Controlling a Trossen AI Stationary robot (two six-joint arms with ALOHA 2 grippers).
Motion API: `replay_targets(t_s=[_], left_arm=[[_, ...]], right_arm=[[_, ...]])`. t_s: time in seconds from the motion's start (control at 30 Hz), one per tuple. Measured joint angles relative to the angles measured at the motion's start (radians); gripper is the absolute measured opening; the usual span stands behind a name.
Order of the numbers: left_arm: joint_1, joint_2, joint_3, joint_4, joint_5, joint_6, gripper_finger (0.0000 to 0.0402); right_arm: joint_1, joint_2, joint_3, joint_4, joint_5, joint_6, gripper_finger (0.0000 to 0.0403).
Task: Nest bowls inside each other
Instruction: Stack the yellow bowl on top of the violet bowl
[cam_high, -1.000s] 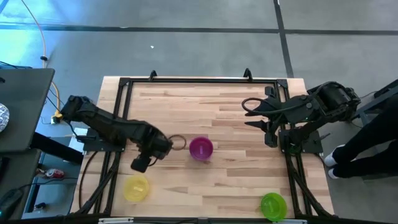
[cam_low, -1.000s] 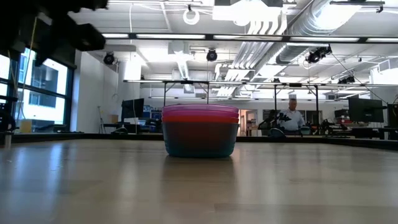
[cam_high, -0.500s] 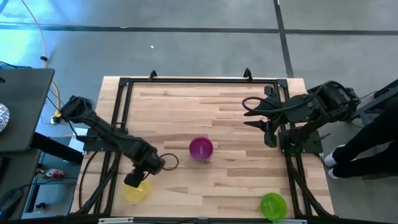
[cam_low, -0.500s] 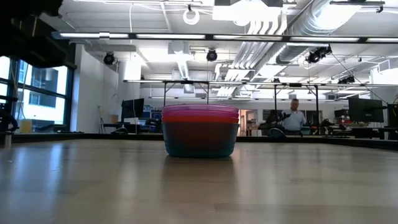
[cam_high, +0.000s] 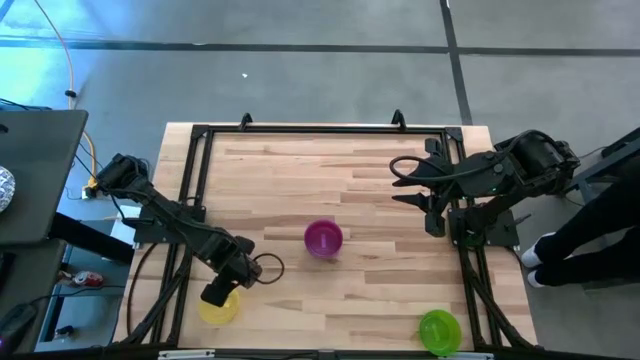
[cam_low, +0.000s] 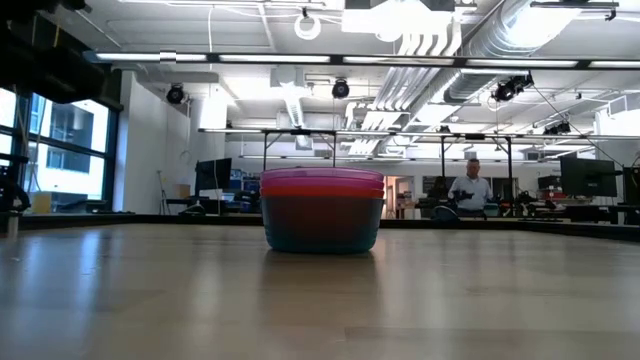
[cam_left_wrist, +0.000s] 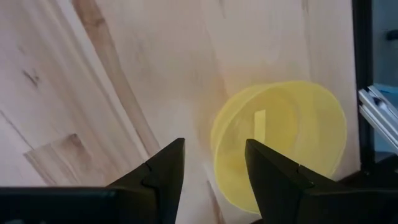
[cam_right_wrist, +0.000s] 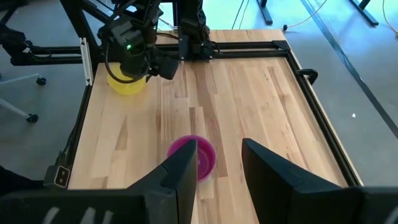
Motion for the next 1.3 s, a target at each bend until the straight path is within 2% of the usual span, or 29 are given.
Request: replay_targets(t_s=[0.17, 0.33, 0.83, 1.0, 1.2, 1.3], left_arm=[[-0.001, 0.011, 0.0, 0.006, 0.002, 0.008, 0.0159], [-0.006, 0.054, 0.0, 0.008, 0.055, 0.033, 0.0159], [-0.008, 0.179, 0.0, 0.038, 0.068, 0.073, 0.0148], [-0.008, 0.193, 0.0, 0.04, 0.07, 0.078, 0.011], [-0.008, 0.195, 0.0, 0.034, 0.073, 0.089, 0.0017], [-0.008, 0.195, 0.0, 0.034, 0.078, 0.089, 0.0008]], right_arm=[[0.0, 0.0, 0.0, 0.0, 0.0, 0.0, 0.0119], [0.0, 0.0, 0.0, -0.002, -0.001, 0.0, 0.0119], [0.0, 0.0, 0.0, -0.006, -0.001, 0.004, 0.0119], [0.0, 0.0, 0.0, -0.01, -0.002, 0.012, 0.0119], [0.0, 0.0, 0.0, -0.013, -0.002, 0.012, 0.0119], [0.0, 0.0, 0.0, -0.013, -0.002, 0.012, 0.0119]])
